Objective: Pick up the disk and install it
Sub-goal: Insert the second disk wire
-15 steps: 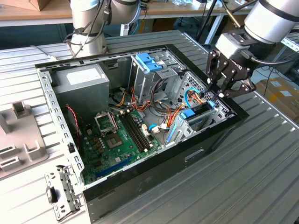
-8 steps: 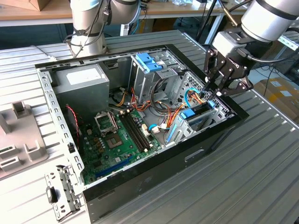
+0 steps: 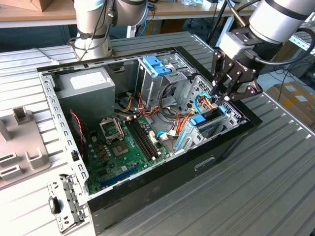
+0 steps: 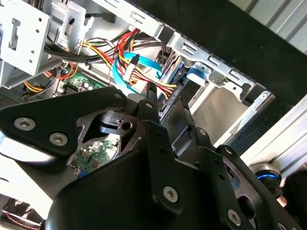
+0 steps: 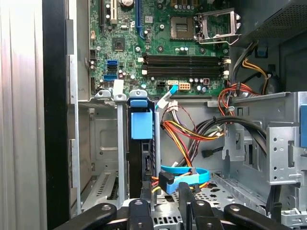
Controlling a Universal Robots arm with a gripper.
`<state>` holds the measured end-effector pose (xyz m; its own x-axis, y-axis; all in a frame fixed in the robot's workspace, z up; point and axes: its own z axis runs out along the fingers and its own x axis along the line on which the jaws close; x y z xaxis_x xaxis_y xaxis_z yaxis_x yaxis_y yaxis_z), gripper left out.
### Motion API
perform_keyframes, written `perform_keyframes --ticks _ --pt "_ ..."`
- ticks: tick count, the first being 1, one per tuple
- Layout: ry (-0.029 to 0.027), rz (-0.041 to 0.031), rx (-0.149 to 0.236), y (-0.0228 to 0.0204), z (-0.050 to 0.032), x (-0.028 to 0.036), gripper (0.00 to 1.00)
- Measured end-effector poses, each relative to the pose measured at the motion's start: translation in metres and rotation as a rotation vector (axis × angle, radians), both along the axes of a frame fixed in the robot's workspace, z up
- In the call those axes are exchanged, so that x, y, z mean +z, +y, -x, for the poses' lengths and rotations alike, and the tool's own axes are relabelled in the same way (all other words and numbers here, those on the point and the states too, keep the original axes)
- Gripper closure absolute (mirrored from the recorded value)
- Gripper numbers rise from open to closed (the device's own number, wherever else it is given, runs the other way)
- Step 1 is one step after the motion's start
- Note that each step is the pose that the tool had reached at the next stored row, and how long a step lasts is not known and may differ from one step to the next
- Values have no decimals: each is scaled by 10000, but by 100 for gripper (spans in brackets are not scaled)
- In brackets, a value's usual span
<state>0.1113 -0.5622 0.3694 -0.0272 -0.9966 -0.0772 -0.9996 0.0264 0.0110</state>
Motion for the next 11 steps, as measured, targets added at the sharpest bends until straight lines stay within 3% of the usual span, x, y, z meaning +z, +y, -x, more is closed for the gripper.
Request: perform_keyframes --ticks 11 --pt "0 1 1 0 29 -35 64"
